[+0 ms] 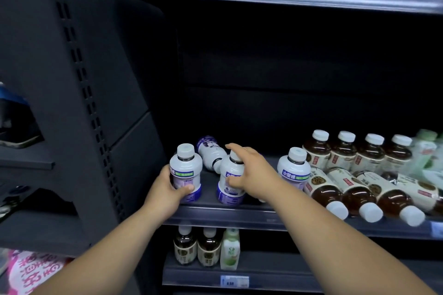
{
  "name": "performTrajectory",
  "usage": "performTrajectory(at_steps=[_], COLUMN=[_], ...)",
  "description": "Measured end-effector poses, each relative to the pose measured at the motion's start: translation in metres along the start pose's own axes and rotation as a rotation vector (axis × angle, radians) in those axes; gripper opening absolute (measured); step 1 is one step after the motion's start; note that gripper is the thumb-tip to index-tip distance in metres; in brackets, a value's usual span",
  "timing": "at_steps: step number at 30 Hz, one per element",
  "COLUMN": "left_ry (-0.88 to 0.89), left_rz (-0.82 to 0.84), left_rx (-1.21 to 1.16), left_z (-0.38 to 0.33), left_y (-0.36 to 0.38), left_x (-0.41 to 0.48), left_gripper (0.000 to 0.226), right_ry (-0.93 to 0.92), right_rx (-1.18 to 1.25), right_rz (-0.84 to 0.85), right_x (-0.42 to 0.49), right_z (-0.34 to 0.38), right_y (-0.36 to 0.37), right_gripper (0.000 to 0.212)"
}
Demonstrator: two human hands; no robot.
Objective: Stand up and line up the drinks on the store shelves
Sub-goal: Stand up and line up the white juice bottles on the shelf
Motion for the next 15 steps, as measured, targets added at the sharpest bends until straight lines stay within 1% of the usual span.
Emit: performTrajectory(at_steps=[6, 15], left_ry=[-0.013, -0.019], left_rz=[0.008, 0.015], left_rx=[-0.037, -0.06], left_z=[0.006, 0.014], left_y=[-0.014, -0.015], left_x=[0.002, 0.006], left_gripper=[0.058, 0.06], right_ry=[0.027, 0.036], right_rx=[-0.084, -0.092], right_rz=[0.027, -0.004], right_x=[0.003, -0.001], right_z=[-0.007, -0.02], right_y=[-0.003, -0.022], right_gripper=[0.087, 0.084])
Point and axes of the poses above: each hand's wrist, its own x-axis towards the middle knuckle, its own y-axis out of the palm, z = x × y, the point moved 10 cm from there along x, towards the middle knuckle, and after that the axes turned 14 degrees about y, right-handed, at the moved point
